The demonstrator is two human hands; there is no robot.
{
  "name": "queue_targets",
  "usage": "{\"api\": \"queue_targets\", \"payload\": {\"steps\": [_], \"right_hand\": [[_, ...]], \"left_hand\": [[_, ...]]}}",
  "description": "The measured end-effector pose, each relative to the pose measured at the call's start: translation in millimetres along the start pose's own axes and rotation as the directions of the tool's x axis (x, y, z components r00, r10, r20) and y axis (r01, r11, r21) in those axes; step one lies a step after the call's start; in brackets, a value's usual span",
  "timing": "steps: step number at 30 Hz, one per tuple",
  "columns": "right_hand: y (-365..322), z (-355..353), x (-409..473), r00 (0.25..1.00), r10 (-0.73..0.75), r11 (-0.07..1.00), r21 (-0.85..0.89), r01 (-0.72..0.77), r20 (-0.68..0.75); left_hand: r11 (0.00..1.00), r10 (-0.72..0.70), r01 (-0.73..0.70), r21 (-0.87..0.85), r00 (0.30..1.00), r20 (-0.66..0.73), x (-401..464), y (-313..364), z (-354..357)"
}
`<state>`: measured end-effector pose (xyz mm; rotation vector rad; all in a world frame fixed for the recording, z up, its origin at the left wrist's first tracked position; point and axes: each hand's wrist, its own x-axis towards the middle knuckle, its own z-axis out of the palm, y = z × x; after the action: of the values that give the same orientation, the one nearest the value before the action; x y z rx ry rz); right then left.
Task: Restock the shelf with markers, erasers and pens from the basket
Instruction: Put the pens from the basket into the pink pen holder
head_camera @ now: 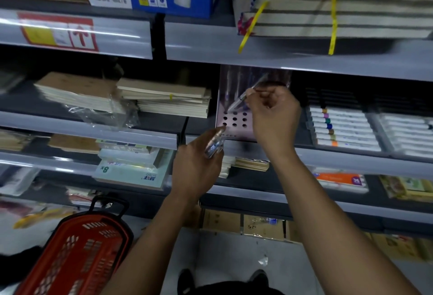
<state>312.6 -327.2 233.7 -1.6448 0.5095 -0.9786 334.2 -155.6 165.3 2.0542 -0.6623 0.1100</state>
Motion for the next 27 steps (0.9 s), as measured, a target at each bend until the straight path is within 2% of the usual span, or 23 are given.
{"api": "queue_targets", "payload": {"steps": [4, 9, 16, 20, 27], "right_hand": [[3, 6, 1, 0.999, -0.054, 0.995, -0.079, 0.054, -0.002], [0, 12, 1, 0.991, -0.084, 0.962, -0.251, 0.108, 0.104], [-15, 21, 11, 0.966, -0.131, 0.818, -0.526, 0.232, 0.224], [-15, 25, 11, 0.957, -0.137, 0.789, -0.557, 0.261, 0.255], [-7, 27, 5, 0.959, -0.167, 0.834, -0.486, 0.260, 0.228]], "left_hand": [[1.000, -0.001, 0.001, -0.005, 1.000, 0.015, 0, -3, 0], [0.999, -0.004, 0.004, -0.054, 1.000, 0.011, 0, -3, 1], [1.000, -0.018, 0.017, -0.021, 0.999, -0.029, 2, -6, 2], [0.999, -0.025, 0.025, -0.040, 0.999, -0.019, 3, -4, 1], [0.990, -0.083, 0.082, -0.114, 0.997, -0.002, 4, 3, 0]]}}
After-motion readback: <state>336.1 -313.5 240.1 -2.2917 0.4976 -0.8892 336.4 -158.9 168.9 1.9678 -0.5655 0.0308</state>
